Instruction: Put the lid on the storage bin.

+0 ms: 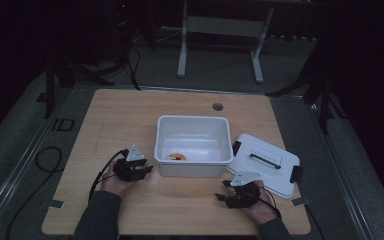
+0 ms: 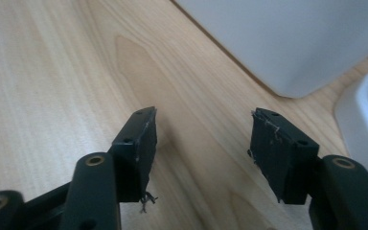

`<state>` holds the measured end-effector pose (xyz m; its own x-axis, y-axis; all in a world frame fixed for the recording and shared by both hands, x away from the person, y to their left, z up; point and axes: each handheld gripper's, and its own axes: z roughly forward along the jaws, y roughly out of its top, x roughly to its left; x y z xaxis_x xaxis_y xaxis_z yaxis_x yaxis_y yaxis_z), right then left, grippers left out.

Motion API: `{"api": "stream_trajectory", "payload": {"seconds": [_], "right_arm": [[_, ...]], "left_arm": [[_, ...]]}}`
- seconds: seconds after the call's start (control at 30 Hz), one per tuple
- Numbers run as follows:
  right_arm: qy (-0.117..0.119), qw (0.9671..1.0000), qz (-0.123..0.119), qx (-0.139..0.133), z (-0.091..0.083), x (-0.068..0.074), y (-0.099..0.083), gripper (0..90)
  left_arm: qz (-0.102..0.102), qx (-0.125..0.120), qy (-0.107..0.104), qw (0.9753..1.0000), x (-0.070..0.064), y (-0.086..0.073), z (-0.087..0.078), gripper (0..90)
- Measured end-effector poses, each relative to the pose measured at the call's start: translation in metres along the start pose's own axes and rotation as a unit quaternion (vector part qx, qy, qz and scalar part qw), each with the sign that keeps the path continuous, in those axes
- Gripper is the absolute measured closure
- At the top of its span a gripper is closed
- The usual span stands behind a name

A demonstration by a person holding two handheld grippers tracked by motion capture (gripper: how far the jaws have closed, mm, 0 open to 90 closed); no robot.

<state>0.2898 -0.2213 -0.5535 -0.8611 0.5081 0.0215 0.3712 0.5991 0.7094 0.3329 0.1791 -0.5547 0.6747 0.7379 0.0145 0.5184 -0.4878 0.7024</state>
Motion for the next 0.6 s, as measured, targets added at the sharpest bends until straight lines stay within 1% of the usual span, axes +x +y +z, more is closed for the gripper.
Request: {"api": "stream_trajectory", "payload": {"seconds": [0.17,0.23,0.27,0.37,0.43,0.6], "right_arm": [[0.002,0.9999,-0.010,0.005,-0.004,0.002,0.003,43.9],[-0.003,0.9999,-0.013,0.005,-0.008,0.002,0.005,45.6],[-0.006,0.9999,-0.012,0.005,-0.010,0.002,0.005,46.7],[-0.026,0.9995,-0.009,0.014,-0.015,0.000,0.007,51.5],[-0.031,0.9994,-0.008,0.014,-0.019,-0.002,0.007,53.0],[-0.049,0.9984,-0.020,0.021,-0.031,-0.005,0.009,55.0]], "left_arm": [[-0.005,-0.004,-0.007,1.0000,0.002,-0.001,0.000,60.3],[-0.005,-0.005,-0.008,0.9999,0.002,-0.001,0.000,60.2],[-0.005,-0.005,-0.008,0.9999,0.002,-0.002,0.000,60.2],[-0.005,-0.005,-0.008,0.9999,0.002,-0.002,0.000,60.2],[-0.006,-0.006,-0.008,0.9999,0.002,-0.002,0.000,60.2],[-0.007,-0.006,-0.007,0.9999,0.002,-0.002,0.000,60.1]]}}
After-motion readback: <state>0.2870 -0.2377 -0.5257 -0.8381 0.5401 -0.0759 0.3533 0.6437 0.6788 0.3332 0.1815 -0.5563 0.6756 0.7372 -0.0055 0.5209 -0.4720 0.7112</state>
